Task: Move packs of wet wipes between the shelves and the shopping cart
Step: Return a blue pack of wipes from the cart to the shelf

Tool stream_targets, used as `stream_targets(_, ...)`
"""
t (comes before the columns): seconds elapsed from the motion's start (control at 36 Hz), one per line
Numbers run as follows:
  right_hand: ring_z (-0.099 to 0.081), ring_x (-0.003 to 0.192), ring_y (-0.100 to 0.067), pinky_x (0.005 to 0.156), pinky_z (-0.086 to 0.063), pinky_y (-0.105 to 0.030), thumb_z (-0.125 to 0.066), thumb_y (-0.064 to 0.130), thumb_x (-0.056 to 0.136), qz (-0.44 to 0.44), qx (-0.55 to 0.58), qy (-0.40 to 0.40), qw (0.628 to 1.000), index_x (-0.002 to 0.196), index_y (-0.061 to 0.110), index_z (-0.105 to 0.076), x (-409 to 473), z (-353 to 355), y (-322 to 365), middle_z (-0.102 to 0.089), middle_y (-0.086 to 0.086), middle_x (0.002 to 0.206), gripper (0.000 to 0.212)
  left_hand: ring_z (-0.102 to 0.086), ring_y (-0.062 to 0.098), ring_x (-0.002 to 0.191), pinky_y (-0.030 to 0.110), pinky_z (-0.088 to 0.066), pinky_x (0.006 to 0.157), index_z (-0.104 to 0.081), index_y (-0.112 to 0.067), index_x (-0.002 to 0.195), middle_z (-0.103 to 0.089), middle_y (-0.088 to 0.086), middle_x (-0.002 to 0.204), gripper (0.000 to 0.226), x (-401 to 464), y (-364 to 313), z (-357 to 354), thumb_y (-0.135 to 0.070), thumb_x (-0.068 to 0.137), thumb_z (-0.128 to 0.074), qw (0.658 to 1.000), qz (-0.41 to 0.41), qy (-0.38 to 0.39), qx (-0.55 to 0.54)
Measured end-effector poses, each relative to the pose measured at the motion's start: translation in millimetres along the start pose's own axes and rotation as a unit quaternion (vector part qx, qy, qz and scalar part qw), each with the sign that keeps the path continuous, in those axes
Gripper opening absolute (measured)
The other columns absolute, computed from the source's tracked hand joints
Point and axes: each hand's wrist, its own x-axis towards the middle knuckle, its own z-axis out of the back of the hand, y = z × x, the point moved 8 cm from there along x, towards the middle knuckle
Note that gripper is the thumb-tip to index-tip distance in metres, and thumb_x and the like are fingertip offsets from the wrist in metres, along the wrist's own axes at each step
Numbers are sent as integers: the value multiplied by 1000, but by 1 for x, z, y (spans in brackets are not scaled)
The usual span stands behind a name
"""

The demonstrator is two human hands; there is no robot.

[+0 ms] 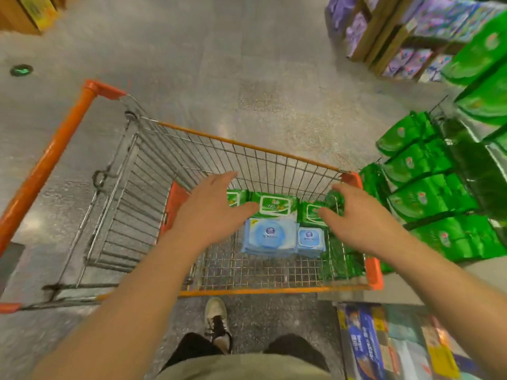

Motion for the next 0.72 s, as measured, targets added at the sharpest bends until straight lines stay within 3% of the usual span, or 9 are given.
stream_targets(0.08,-46,138,-28,109,-37,-32,-57,45,97,-28,12,15,999,152,8,-36,10,-9,-10,-43,-15,154,70,-29,22,151,44,-32,119,-29,-37,158,-28,-2,167,85,22,-2,-11,-63,86,-66,1000,-5,26,-9)
stream_targets(0.19,-62,115,-30,88,-42,-29,-57,48,96,-70,36,43,996,152,11,-36,24,-24,-29,-56,-16,141,70,-29,20,151,46,-30,122,-31,-36,158,-30,-3,166,85,47,-4,-32,-64,85,-66,998,-10,56,-13)
stream_targets(0.36,-61,116,-28,84,-42,-29,-54,51,98,-113,65,92,987,155,18,-32,52,-59,-63,-59,-13,137,69,-45,25,141,42,-40,114,-36,-32,157,-36,-1,163,80,80,7,-77,-56,88,-70,993,23,108,-33)
stream_targets(0.47,-50,132,-26,103,-39,-30,-56,47,98,-137,98,117,979,153,18,-35,72,-97,-80,-45,-7,153,66,-52,24,136,39,-44,107,-38,-30,157,-39,-2,162,83,105,35,-119,-58,85,-69,985,79,146,-51)
stream_targets(0.58,-55,107,-21,80,-35,-24,-54,40,100,-149,137,140,969,149,17,-41,93,-138,-96,-53,-6,144,56,-46,22,141,40,-41,113,-40,-25,157,-42,-2,161,76,126,64,-167,-55,92,-65,969,142,194,-63)
stream_targets(0.72,-53,124,-25,85,-33,-23,-57,40,99,-151,165,169,960,146,14,-44,130,-195,-111,-54,-7,143,55,-47,28,139,37,-41,106,-40,-21,156,-42,3,160,74,150,98,-215,-53,94,-65,953,209,209,-71)
